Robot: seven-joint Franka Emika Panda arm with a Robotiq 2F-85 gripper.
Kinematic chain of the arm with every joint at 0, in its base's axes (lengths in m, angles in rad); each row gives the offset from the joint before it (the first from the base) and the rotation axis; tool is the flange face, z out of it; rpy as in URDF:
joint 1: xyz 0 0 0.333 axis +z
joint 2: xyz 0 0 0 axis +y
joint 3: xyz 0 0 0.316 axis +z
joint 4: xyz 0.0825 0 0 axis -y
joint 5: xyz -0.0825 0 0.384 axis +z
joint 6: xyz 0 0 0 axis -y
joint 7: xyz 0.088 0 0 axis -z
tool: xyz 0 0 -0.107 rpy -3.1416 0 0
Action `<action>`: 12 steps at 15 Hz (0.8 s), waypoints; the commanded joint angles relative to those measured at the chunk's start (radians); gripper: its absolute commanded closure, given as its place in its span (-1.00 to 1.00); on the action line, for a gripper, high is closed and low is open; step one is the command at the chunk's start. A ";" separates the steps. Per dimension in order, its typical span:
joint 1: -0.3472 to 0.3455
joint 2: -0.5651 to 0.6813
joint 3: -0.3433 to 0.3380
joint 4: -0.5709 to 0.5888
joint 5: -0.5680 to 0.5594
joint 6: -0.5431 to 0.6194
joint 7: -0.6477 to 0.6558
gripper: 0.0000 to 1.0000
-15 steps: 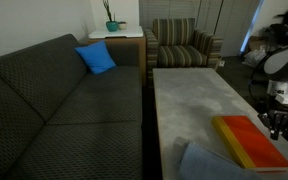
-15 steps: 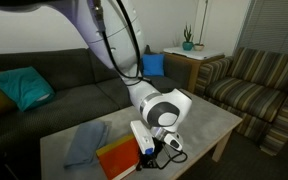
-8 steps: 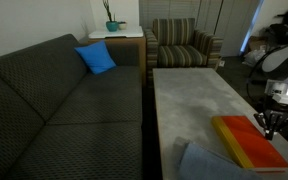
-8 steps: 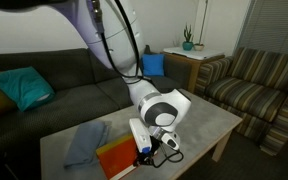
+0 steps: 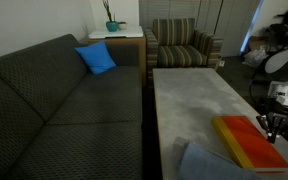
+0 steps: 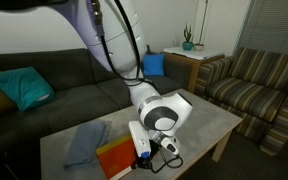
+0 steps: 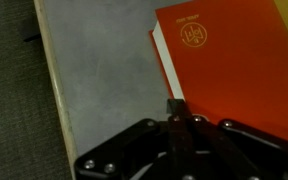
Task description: Open the cover of the book on the table
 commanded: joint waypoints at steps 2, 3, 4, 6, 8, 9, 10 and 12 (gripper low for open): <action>-0.040 0.000 0.028 -0.019 0.043 -0.040 -0.061 1.00; -0.043 0.000 0.029 -0.022 0.047 -0.053 -0.064 1.00; -0.050 0.001 0.032 -0.022 0.053 -0.069 -0.070 1.00; -0.064 0.001 0.040 -0.022 0.066 -0.096 -0.085 1.00; -0.084 0.001 0.052 -0.022 0.089 -0.118 -0.105 1.00; -0.094 0.001 0.058 -0.022 0.102 -0.125 -0.117 1.00; -0.106 0.001 0.067 -0.021 0.116 -0.132 -0.131 1.00; -0.128 0.001 0.084 -0.018 0.146 -0.141 -0.165 1.00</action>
